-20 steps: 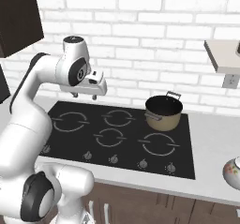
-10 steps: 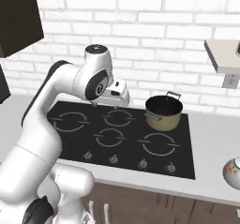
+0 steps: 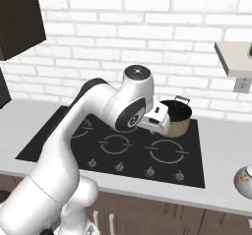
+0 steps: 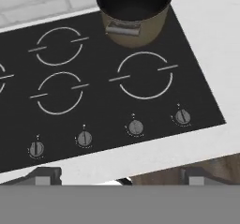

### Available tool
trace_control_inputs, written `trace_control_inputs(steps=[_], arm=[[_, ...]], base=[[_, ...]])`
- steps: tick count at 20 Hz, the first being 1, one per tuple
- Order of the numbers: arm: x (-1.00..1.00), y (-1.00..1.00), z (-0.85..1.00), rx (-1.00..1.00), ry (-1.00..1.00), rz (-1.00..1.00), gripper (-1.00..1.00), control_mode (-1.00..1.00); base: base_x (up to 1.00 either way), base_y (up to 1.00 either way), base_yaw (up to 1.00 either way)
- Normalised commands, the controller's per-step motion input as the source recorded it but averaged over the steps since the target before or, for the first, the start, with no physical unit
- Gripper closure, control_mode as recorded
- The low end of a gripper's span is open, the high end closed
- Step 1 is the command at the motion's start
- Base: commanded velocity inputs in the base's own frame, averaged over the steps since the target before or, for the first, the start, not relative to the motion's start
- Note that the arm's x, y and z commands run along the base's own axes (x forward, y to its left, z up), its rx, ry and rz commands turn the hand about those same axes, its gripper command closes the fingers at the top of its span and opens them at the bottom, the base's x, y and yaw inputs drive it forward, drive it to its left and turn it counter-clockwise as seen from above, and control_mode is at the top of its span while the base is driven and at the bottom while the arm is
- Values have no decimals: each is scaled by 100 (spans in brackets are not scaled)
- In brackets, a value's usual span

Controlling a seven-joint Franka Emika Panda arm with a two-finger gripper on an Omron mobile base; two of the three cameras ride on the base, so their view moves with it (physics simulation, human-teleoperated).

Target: Pick the kettle from the counter and place it on a stove burner. Then turn the burner on.

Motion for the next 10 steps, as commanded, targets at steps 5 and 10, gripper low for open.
trace_control_inputs(steps=[5,10], arm=[[-53,-100,-1,2,-18,-15,-100,-100],[-30,-100,-6,0,-14,-18,-100,-100]], base=[[0,0,0],[0,0,0]])
